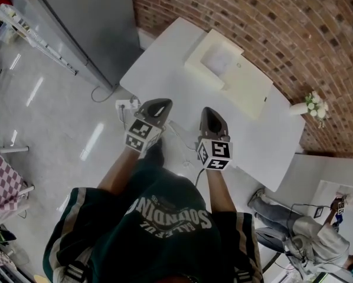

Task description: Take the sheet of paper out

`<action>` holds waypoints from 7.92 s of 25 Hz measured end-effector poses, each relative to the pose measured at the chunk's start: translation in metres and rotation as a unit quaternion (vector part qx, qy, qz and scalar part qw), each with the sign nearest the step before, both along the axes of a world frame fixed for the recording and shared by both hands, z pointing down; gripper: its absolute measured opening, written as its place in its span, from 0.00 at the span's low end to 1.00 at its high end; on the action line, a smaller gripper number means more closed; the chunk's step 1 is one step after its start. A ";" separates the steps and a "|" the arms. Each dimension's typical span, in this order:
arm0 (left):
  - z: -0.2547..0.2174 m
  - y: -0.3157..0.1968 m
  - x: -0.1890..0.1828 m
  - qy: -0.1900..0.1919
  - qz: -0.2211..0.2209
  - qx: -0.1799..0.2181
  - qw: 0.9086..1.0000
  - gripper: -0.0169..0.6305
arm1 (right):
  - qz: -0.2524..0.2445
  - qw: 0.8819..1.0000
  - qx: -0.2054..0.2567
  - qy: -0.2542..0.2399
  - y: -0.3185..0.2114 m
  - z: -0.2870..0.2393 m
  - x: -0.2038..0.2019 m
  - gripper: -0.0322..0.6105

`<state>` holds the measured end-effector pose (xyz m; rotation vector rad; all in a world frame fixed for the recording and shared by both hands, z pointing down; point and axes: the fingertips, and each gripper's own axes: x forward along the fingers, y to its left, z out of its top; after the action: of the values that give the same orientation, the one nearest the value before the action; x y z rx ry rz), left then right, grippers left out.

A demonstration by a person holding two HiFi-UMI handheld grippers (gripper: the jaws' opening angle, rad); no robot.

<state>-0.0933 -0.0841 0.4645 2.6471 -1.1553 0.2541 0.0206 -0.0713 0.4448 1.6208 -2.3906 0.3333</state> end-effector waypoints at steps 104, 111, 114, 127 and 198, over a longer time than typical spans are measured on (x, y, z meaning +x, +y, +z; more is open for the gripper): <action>0.115 -0.268 0.170 -0.059 0.117 -0.126 0.983 0.04 | 0.058 0.968 -0.242 -0.027 -0.312 0.171 0.169 0.25; 0.125 -0.268 0.158 -0.068 0.099 -0.139 0.983 0.04 | 0.052 0.955 -0.290 -0.012 -0.324 0.202 0.180 0.27; 0.128 -0.267 0.153 -0.071 0.091 -0.144 0.983 0.04 | 0.045 0.950 -0.310 -0.001 -0.329 0.215 0.181 0.27; 0.141 -0.257 0.122 -0.083 0.055 -0.162 0.982 0.04 | 0.017 0.921 -0.386 0.042 -0.342 0.279 0.183 0.28; 0.122 -0.245 0.150 -0.074 0.126 -0.129 0.981 0.04 | 0.205 0.893 -0.399 0.037 -0.267 0.265 0.344 0.05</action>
<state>0.0565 -0.3296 0.5865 2.5697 -0.7627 0.6133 0.3651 -0.3385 0.7094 1.6195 -1.4786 1.1259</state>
